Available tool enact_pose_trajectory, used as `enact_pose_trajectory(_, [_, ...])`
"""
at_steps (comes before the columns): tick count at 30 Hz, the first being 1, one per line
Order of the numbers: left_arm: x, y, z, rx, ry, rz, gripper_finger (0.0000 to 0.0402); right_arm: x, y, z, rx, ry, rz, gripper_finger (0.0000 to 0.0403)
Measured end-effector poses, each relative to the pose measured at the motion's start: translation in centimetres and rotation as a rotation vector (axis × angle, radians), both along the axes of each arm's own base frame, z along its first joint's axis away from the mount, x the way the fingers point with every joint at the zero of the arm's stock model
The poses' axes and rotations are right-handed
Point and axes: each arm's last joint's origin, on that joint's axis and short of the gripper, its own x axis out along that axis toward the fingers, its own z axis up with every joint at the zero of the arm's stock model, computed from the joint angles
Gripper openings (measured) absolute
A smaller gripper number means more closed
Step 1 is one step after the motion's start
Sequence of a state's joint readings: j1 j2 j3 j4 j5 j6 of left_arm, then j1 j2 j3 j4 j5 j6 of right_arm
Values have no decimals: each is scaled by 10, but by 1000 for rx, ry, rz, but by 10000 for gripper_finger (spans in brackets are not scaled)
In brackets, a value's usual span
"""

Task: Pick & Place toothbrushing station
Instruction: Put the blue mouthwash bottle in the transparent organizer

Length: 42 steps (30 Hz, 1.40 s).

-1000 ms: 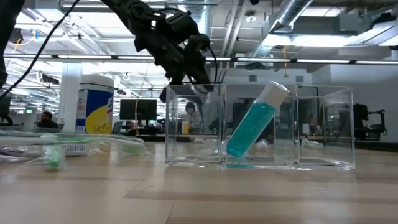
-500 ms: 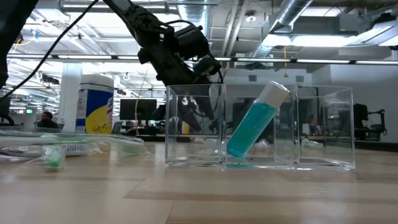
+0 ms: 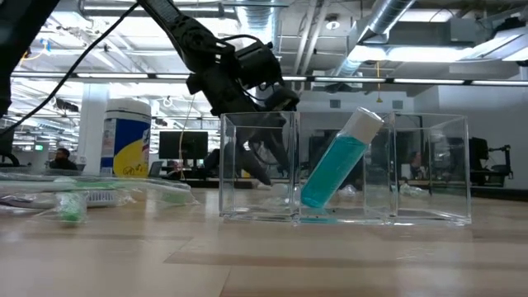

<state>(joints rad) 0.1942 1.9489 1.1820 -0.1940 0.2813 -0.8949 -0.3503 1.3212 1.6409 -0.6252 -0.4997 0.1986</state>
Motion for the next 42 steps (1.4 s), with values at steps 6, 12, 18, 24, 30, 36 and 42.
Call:
enact_pose_trajectory(6, [5, -2, -13, -11, 11, 1, 177, 0, 0, 0, 1, 3, 0, 0])
enact_pose_trajectory(12, [12, -4, -26, -49, -15, 21, 171, 0, 0, 0, -3, 3, 0, 0])
enact_pose_trajectory(18, [13, -1, -25, -62, -32, 40, 163, -1, -1, 0, -5, 2, -1, 0])
enact_pose_trajectory(24, [14, 0, -32, -85, -15, 58, 142, -1, -4, 1, -10, -13, 13, 0])
enact_pose_trajectory(30, [18, 1, -44, -122, -24, 103, 116, -1, -5, 2, -7, -27, 31, 0])
enact_pose_trajectory(36, [20, 4, -49, -122, -29, 129, 94, -1, -4, 3, -4, -36, 49, 0])
enact_pose_trajectory(42, [21, 5, -49, -119, -45, 124, 66, -1, -4, 3, -3, -43, 61, 0])
